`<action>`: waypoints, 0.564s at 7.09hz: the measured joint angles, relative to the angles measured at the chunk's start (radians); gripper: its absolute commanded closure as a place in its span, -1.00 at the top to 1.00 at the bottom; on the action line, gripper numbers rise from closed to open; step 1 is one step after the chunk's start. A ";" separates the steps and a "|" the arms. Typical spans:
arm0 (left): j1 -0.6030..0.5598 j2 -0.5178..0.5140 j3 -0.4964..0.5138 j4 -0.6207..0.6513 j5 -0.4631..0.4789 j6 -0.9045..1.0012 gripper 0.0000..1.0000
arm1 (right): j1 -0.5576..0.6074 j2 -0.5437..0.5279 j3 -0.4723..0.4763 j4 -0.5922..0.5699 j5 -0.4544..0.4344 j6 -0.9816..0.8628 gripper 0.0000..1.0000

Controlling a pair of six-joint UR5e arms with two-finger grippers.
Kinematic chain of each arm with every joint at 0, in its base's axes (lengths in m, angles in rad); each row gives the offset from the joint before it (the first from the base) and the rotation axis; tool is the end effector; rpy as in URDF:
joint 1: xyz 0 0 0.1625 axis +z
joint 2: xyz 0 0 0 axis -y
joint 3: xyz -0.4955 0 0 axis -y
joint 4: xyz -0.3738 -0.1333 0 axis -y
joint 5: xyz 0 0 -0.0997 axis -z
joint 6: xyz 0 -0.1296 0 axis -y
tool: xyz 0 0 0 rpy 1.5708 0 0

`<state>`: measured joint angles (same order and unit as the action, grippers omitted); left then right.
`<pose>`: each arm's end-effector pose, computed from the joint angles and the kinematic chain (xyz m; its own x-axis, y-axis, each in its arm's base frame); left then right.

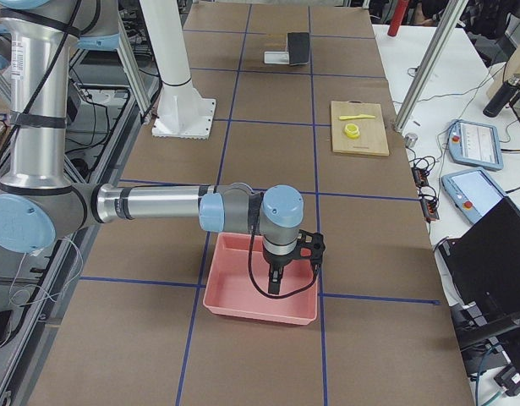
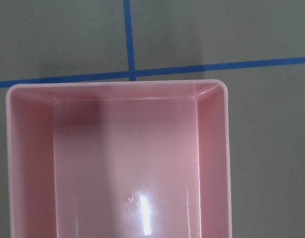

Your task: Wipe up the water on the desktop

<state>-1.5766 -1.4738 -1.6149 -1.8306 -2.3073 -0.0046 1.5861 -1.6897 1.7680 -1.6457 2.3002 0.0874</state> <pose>-0.0488 -0.4423 0.7489 0.7416 0.1292 -0.6583 0.0091 0.9793 0.2024 0.0533 -0.4131 0.7215 0.7413 0.0964 0.6642 -0.0803 0.9953 -0.0548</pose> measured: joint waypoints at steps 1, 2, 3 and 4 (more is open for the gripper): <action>0.001 -0.003 0.001 0.002 0.000 -0.002 0.97 | 0.000 0.001 0.003 -0.002 -0.002 0.000 1.00; 0.002 -0.005 0.000 0.005 -0.001 -0.006 0.97 | -0.003 0.002 0.006 -0.003 -0.009 0.000 1.00; 0.002 -0.004 -0.003 0.003 -0.013 -0.009 0.97 | -0.007 0.005 0.009 -0.005 -0.013 0.000 1.00; 0.003 -0.004 -0.007 -0.002 -0.031 -0.011 0.97 | -0.010 0.007 0.010 -0.004 -0.014 0.002 1.00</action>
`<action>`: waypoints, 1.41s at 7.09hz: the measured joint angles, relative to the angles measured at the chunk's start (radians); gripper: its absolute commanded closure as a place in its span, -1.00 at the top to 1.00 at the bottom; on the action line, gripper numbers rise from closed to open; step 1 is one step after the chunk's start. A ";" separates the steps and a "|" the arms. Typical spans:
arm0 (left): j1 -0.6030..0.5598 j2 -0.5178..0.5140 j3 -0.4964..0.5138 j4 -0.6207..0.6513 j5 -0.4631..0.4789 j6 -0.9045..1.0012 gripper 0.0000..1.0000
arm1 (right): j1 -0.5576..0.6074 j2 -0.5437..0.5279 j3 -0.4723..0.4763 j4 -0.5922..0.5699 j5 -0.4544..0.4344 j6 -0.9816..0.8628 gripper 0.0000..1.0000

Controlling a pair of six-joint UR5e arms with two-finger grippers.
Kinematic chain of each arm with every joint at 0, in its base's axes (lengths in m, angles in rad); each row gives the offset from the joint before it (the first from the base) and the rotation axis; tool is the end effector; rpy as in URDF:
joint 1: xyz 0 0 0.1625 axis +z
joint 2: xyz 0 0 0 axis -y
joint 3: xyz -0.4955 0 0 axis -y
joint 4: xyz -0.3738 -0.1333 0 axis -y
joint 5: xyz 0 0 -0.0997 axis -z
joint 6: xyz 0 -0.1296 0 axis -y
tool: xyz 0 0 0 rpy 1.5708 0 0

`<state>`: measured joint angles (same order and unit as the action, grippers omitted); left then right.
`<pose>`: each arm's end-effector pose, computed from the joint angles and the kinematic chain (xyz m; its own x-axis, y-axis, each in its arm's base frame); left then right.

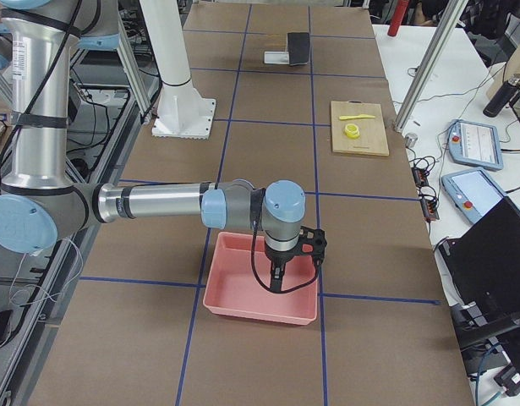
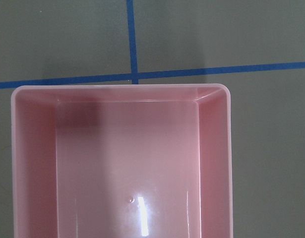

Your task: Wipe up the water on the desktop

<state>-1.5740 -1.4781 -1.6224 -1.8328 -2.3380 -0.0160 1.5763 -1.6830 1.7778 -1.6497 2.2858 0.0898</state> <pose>-0.0448 -0.4452 0.7404 0.7202 0.1342 -0.6807 0.0147 0.9780 0.2083 0.0506 -0.4176 0.7158 0.7516 0.0834 0.6543 -0.0732 0.9964 -0.0430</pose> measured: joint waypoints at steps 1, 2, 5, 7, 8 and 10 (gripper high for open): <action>0.001 -0.005 -0.005 -0.002 -0.016 -0.010 0.97 | -0.001 0.001 0.001 0.005 0.002 0.004 1.00; 0.005 -0.017 -0.007 -0.005 -0.035 -0.057 0.97 | -0.002 0.001 0.003 0.009 0.007 0.005 1.00; 0.095 -0.046 -0.008 -0.163 -0.134 -0.443 0.97 | -0.003 0.015 0.011 0.008 0.037 0.009 1.00; 0.214 -0.051 -0.004 -0.390 -0.157 -0.799 0.97 | -0.003 0.025 0.006 0.009 0.087 0.011 1.00; 0.277 -0.056 -0.001 -0.472 -0.142 -0.927 0.97 | -0.003 0.026 0.003 0.011 0.099 0.011 1.00; 0.361 -0.069 -0.001 -0.537 -0.109 -1.044 0.94 | -0.004 0.028 0.002 0.011 0.107 0.013 1.00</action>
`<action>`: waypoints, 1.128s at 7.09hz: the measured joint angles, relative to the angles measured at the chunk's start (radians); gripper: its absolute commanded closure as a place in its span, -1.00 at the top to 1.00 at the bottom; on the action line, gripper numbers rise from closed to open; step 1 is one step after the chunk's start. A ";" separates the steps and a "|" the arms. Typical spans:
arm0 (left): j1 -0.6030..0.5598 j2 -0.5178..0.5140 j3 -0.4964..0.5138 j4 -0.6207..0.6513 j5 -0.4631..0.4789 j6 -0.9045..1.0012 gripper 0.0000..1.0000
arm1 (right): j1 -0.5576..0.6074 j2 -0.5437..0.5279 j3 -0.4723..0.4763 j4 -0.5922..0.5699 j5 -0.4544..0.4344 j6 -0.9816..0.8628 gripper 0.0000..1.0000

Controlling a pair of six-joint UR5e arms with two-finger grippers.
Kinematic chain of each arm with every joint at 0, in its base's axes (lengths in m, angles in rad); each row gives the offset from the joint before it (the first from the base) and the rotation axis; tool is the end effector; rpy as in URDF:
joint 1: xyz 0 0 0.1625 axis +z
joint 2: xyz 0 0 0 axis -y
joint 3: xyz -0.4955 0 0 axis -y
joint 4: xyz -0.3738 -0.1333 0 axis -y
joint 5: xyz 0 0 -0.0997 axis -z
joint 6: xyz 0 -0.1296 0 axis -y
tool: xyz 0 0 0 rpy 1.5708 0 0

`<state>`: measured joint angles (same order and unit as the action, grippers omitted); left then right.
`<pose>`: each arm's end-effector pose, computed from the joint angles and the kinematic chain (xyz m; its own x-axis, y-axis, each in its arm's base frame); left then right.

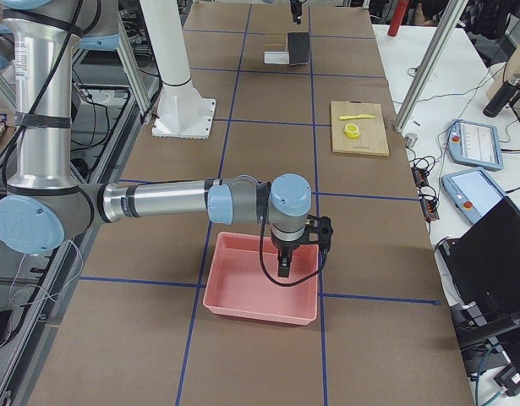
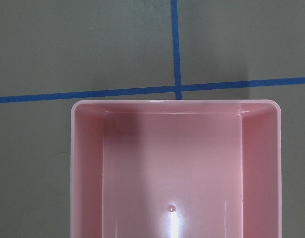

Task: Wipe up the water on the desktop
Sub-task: 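Lower the left gripper onto the grey cloth on the white rack and grasp it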

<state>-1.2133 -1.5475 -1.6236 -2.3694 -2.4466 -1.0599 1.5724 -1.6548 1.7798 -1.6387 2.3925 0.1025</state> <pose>0.1401 -0.4714 0.6295 0.4029 -0.1839 -0.8966 0.2349 0.9676 -0.0929 0.0391 -0.4338 0.6921 0.6773 0.0617 0.7331 -0.0713 0.9973 -0.0180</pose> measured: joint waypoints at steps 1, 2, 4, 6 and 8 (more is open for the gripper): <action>0.018 -0.010 0.001 -0.007 0.006 -0.020 0.84 | -0.001 0.002 0.000 -0.001 0.002 0.001 1.00; 0.028 -0.019 0.003 -0.009 0.008 -0.027 0.57 | -0.002 0.006 0.000 -0.004 0.002 0.001 1.00; 0.040 -0.029 0.007 -0.009 0.009 -0.031 0.01 | -0.003 0.020 0.001 -0.012 0.004 0.002 1.00; 0.046 -0.032 0.012 -0.009 0.009 -0.031 -0.19 | -0.003 0.023 0.001 -0.013 0.005 0.002 1.00; 0.050 -0.038 0.021 -0.009 0.009 -0.030 -0.89 | -0.003 0.024 0.002 -0.013 0.005 0.002 1.00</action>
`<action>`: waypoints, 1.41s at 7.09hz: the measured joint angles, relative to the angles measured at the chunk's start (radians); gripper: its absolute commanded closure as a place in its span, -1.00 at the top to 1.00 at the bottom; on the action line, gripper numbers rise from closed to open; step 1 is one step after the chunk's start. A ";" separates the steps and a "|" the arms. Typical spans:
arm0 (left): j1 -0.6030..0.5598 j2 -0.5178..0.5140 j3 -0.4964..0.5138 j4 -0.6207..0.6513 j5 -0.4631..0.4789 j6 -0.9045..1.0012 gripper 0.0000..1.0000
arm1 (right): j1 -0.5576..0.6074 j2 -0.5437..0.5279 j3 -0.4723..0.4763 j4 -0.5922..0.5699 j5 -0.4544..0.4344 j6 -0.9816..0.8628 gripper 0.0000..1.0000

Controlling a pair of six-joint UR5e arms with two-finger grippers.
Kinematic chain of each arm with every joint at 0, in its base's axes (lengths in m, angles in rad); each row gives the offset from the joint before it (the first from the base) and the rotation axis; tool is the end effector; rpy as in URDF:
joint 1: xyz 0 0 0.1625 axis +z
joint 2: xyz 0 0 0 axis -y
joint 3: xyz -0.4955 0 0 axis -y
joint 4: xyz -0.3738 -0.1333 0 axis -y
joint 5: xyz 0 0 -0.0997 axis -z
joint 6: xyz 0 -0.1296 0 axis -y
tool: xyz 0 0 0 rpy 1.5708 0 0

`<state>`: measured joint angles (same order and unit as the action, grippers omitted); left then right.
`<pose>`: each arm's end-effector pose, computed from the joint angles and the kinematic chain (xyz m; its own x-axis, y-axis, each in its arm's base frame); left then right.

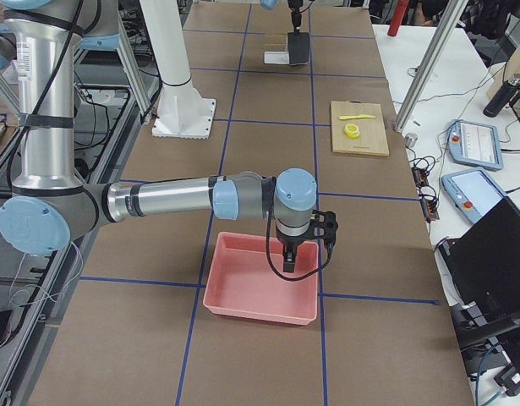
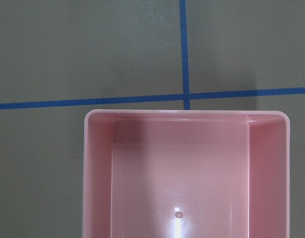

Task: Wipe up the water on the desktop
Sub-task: 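Lower the left gripper onto the grey cloth on the white rack and grasp it, then lift the grey cloth with the left gripper while the right arm reaches in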

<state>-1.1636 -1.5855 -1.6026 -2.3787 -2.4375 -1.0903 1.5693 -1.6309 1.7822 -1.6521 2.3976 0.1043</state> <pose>0.1701 -0.4814 0.6205 0.4001 -0.1722 -0.9001 0.2050 0.9741 -0.0952 0.0373 -0.4454 0.6813 0.6736 0.0517 0.7373 -0.0690 0.9976 -0.0069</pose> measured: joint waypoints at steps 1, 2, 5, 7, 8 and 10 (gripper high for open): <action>0.000 -0.002 0.002 0.000 -0.002 0.000 -1.00 | 0.000 0.000 0.001 0.000 0.000 0.000 1.00; 0.000 -0.002 0.002 -0.001 -0.006 0.000 -1.00 | 0.000 -0.001 0.002 0.000 0.000 0.000 1.00; -0.024 0.006 -0.005 0.001 -0.072 0.009 -1.00 | 0.000 0.000 0.008 0.000 0.012 0.006 1.00; -0.128 0.002 -0.008 0.009 -0.191 0.009 -1.00 | -0.003 0.004 0.008 0.007 0.048 0.010 1.00; -0.183 -0.006 -0.012 0.021 -0.262 -0.006 -1.00 | -0.009 0.012 0.010 0.012 0.055 0.012 1.00; -0.231 -0.083 -0.022 0.048 -0.318 -0.198 -1.00 | -0.040 0.032 0.050 0.017 0.070 0.012 1.00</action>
<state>-1.3950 -1.6683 -1.6248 -2.3306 -2.7559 -1.2887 1.5290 -1.5989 1.8320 -1.6354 2.4676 0.1162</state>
